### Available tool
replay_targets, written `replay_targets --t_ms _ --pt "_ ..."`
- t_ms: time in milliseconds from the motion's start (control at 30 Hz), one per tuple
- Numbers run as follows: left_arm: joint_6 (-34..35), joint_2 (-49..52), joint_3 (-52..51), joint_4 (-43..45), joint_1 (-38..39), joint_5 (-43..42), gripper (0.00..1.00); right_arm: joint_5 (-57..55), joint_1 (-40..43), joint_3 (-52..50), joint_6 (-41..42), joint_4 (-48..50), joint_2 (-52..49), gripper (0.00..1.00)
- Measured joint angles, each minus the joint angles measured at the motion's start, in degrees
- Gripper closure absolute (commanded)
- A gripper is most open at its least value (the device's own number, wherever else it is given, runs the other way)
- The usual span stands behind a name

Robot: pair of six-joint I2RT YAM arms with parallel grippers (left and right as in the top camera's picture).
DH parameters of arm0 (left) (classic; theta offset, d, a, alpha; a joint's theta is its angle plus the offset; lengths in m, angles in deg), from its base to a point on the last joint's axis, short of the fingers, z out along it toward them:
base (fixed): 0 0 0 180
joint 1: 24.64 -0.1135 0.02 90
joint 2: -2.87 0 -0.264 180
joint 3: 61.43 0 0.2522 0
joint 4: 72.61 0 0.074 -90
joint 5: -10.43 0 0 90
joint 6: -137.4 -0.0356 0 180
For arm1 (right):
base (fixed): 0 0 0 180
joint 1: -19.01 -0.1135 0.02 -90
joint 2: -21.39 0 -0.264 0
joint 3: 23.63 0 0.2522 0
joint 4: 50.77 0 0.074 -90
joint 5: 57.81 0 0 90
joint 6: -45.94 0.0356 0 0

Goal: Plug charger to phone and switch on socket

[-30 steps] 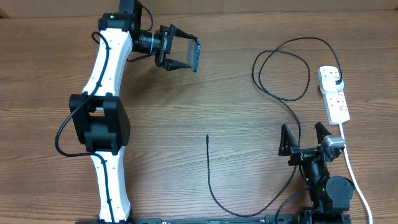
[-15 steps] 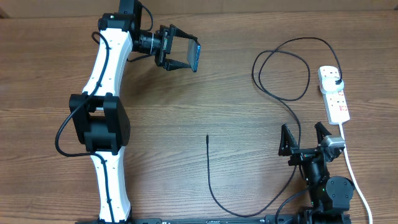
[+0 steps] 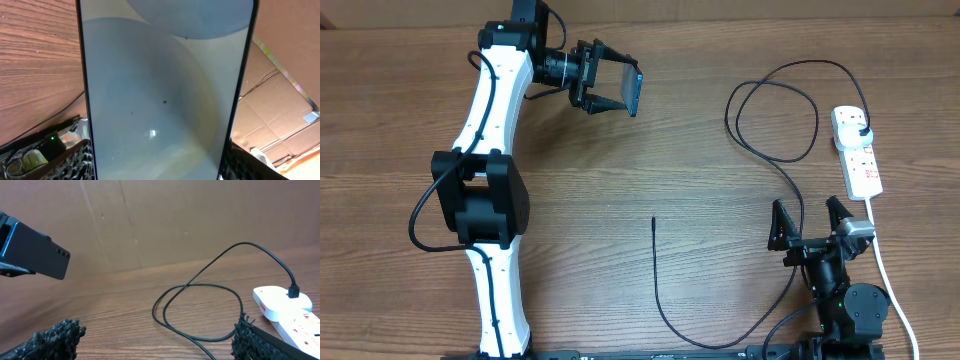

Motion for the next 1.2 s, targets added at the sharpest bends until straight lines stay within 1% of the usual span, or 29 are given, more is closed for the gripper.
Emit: replay_targets --t_ms 1200 --pt "-0.2 0.0 0.0 -1.3 0.0 0.0 0.96 0.0 0.0 0.0 0.0 0.0 0.0 0.00"
